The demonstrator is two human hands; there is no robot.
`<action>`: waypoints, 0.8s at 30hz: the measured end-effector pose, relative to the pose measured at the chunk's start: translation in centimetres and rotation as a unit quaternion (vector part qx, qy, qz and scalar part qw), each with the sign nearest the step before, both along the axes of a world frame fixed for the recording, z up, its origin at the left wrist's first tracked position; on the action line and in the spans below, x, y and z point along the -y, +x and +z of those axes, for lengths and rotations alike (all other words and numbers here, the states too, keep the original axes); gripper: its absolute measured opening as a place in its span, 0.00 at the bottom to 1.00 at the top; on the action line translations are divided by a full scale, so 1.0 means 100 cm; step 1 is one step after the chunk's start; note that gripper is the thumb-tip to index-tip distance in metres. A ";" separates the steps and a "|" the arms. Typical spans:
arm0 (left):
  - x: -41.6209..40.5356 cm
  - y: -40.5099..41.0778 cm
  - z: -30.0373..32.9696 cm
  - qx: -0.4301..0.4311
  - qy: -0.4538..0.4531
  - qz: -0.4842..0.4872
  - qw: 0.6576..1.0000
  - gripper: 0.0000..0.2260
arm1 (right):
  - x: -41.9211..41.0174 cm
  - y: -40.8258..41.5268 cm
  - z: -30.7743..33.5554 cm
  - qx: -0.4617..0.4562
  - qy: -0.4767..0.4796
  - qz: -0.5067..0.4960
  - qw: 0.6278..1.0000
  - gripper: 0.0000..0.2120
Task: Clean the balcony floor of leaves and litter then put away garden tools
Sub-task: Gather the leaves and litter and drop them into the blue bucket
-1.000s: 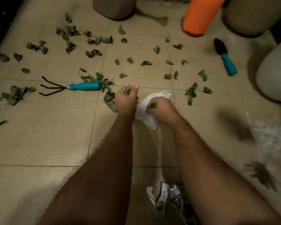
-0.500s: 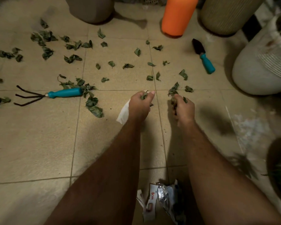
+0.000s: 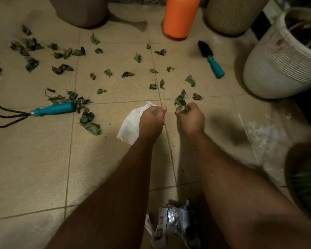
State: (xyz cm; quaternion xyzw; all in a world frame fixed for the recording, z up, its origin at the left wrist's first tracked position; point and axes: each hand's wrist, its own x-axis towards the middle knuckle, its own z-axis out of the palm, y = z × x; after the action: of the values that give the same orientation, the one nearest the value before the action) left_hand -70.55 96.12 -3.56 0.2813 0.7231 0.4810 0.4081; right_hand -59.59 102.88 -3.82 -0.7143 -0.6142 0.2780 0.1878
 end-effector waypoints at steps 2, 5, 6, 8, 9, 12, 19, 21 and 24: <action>0.001 0.001 0.002 -0.001 0.002 0.000 1.000 0.12 | 0.001 -0.002 0.000 0.055 0.011 0.033 0.998 0.16; 0.005 -0.004 0.004 0.018 0.003 0.006 1.000 0.08 | 0.002 -0.005 -0.001 0.080 -0.001 0.035 0.996 0.14; 0.007 -0.009 0.005 0.032 0.007 0.006 0.999 0.08 | 0.003 -0.005 -0.001 0.067 -0.013 0.035 0.997 0.14; 0.012 -0.018 0.006 0.067 0.017 0.007 0.998 0.09 | 0.005 -0.002 -0.003 0.021 -0.040 0.025 0.999 0.15; 0.015 -0.023 0.007 0.078 0.019 0.011 0.997 0.11 | 0.006 -0.001 -0.002 -0.012 -0.051 0.007 0.999 0.14; 0.025 -0.035 0.009 0.085 0.024 0.044 0.995 0.08 | 0.007 0.003 0.001 -0.065 -0.046 -0.040 0.996 0.07; 0.035 -0.046 0.001 0.074 0.010 0.080 0.994 0.08 | -0.006 -0.020 0.000 0.037 -0.034 0.056 0.997 0.19; 0.038 -0.047 -0.001 0.072 0.004 0.085 0.994 0.08 | -0.003 -0.025 -0.002 0.086 -0.020 0.059 0.994 0.16; 0.041 -0.048 -0.002 0.077 -0.001 0.090 0.993 0.08 | 0.004 -0.025 -0.004 0.064 -0.017 0.039 0.997 0.15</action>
State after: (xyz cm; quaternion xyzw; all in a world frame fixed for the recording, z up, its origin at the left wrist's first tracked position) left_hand -75.38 92.02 -3.74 0.1766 0.7125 0.5354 0.4178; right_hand -62.06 102.50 -4.18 -0.7091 -0.6478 0.2489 0.1249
